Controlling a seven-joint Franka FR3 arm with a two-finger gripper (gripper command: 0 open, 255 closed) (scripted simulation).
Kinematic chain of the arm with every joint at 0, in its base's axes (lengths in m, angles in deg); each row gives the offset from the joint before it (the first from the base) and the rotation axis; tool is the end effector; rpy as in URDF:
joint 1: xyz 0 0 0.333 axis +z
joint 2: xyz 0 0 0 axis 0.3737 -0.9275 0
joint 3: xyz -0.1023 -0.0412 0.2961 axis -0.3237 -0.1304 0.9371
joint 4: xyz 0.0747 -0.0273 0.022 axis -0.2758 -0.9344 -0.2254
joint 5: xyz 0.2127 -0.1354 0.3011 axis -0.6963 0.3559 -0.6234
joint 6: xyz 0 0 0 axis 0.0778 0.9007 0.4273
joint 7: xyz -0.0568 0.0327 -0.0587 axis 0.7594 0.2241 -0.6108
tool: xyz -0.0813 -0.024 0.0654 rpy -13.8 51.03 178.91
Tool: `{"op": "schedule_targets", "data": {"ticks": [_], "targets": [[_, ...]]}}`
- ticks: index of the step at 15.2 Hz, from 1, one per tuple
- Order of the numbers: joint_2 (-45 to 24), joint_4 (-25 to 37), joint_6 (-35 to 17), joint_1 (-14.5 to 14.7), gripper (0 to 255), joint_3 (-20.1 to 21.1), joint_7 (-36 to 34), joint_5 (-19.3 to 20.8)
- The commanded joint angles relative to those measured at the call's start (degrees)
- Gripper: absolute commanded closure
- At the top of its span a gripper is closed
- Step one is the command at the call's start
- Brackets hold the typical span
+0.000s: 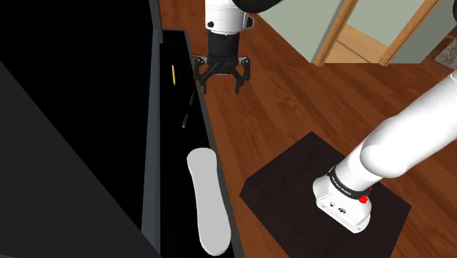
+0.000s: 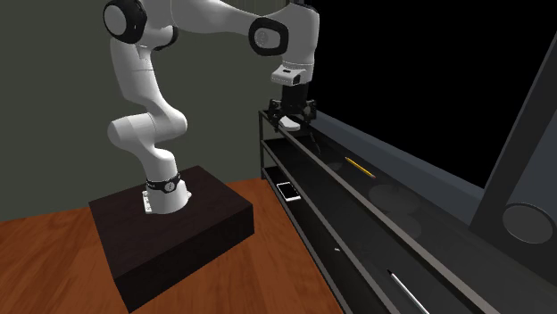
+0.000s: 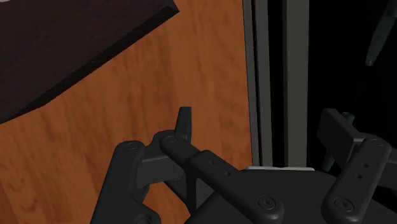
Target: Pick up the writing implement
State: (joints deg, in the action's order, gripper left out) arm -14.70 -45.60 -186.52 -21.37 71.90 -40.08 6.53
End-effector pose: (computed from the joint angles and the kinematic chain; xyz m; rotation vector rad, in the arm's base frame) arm 0.4296 0.2987 0.5067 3.0070 -0.8672 -0.2493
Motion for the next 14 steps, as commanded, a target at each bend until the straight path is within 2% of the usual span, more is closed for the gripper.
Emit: {"op": "schedule_targets", "data": {"ticks": [1,6,14], "targets": [[-5.3,4.8,-0.6,0.3,0,1.4,-5.1,2.0],[-17.1,16.1,-0.8,3.3,0,2.4,-15.7,7.4],[-17.9,11.3,-6.3,3.4,0,2.1,-15.4,7.8]]}}
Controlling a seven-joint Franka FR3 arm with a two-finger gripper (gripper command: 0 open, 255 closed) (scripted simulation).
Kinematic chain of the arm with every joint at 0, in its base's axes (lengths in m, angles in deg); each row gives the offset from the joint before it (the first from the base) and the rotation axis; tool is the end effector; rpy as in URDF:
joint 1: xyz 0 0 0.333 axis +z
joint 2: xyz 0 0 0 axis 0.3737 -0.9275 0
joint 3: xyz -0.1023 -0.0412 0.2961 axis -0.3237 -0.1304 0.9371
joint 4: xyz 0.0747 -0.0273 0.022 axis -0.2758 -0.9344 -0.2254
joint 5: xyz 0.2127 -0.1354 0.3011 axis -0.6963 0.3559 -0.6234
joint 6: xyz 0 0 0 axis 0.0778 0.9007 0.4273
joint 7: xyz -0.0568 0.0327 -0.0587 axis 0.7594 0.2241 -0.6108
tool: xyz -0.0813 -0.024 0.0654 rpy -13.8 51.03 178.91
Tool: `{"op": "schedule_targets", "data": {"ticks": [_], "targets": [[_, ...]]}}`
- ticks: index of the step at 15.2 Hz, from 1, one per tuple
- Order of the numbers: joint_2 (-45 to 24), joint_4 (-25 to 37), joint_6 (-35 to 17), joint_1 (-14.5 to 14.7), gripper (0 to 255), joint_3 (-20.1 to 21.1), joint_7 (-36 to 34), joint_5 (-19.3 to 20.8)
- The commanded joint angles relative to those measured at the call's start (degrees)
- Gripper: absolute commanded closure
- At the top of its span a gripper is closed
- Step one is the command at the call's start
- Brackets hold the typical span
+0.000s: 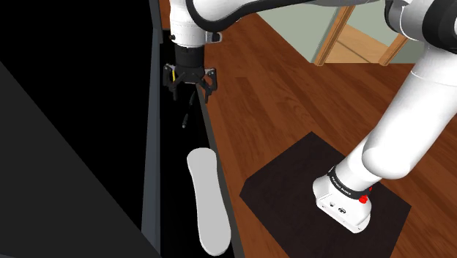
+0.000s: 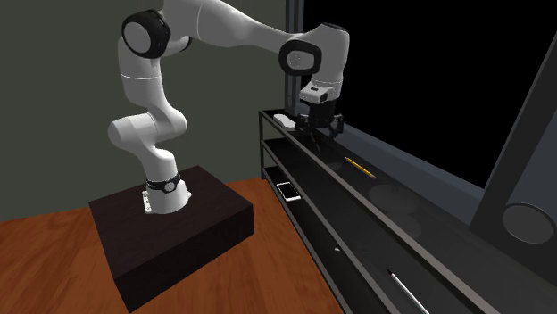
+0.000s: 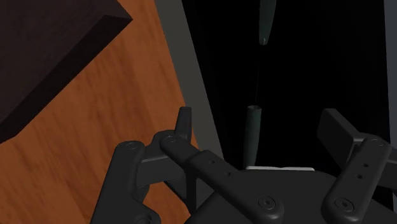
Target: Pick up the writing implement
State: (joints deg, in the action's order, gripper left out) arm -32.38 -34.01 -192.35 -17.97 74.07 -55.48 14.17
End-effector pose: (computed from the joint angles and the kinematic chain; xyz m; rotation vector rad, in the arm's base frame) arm 0.4893 0.3571 0.4624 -2.9140 1.0731 0.2559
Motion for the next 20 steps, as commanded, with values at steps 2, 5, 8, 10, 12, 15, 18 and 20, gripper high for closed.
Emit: {"op": "schedule_targets", "data": {"ticks": [2,5,8,10,12,15,18,20], "targets": [[-0.3,-0.2,-0.5,0.1,255,0.0,-0.1,0.2],[-0.4,-0.2,-0.5,0.1,255,0.0,-0.1,0.2],[-0.3,-0.3,-0.6,0.1,255,0.0,0.0,0.2],[-0.2,-0.5,-0.8,0.1,255,0.0,-0.1,0.1],[-0.1,0.3,0.2,0.0,255,0.0,0.0,0.0],[0.3,2.2,2.4,0.0,255,0.1,-0.1,-0.2],[0.6,4.2,4.6,0.0,255,0.1,-0.3,-0.3],[0.7,5.6,6.1,0.0,255,0.2,-0.4,-0.3]]}}
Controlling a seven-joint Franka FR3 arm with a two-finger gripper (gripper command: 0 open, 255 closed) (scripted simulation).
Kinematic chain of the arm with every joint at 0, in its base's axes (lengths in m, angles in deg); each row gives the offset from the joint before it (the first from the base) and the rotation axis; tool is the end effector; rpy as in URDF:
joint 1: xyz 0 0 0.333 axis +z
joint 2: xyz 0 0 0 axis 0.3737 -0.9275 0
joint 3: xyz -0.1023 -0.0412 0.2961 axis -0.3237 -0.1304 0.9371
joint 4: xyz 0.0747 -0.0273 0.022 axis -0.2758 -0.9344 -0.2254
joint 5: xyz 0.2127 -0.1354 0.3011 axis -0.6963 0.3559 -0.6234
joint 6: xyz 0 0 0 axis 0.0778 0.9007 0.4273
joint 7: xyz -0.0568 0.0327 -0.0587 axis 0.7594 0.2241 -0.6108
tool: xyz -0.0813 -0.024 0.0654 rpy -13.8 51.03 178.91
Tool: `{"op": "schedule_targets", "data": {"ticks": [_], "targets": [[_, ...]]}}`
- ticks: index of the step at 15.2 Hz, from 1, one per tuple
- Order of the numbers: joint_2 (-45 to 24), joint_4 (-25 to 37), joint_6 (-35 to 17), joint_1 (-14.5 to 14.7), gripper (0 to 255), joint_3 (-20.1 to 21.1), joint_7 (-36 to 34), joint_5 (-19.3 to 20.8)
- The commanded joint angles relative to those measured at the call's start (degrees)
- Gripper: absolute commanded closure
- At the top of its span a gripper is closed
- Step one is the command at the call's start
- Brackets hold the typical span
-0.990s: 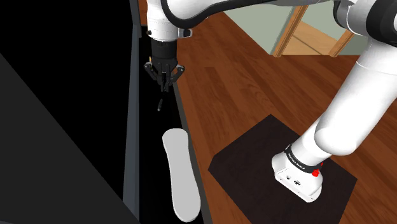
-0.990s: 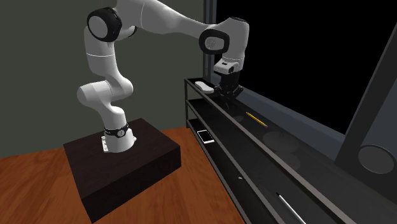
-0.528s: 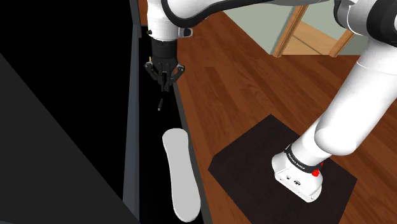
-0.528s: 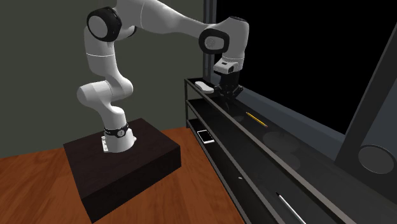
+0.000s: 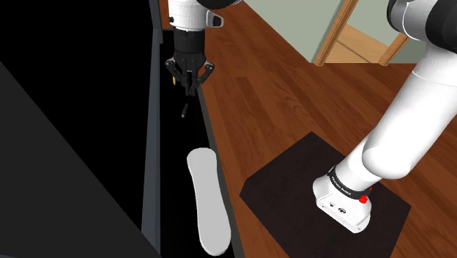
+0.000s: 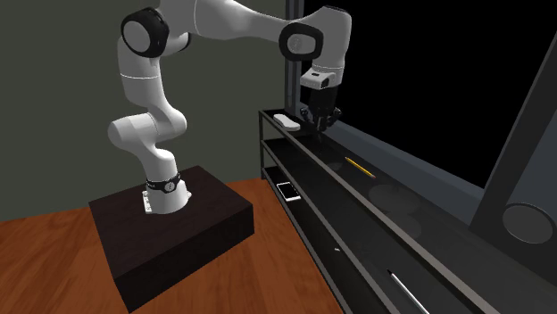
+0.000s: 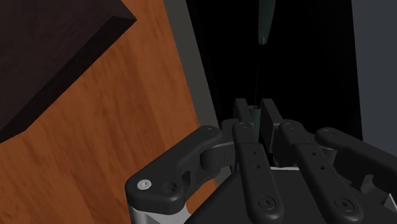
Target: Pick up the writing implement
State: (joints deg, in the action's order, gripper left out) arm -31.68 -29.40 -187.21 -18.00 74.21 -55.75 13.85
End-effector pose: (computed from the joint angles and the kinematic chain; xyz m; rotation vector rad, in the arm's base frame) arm 0.4899 0.3569 0.4995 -2.9135 1.0727 0.2549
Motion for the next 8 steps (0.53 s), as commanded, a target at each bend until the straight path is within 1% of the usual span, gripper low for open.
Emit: {"op": "schedule_targets", "data": {"ticks": [1,6,8], "targets": [[0.0,1.7,1.7,0.1,255,0.1,-0.2,0.0],[0.0,5.6,5.6,0.2,255,0.2,-0.6,0.0],[0.0,5.7,5.7,0.2,255,0.2,-0.7,0.0]]}}
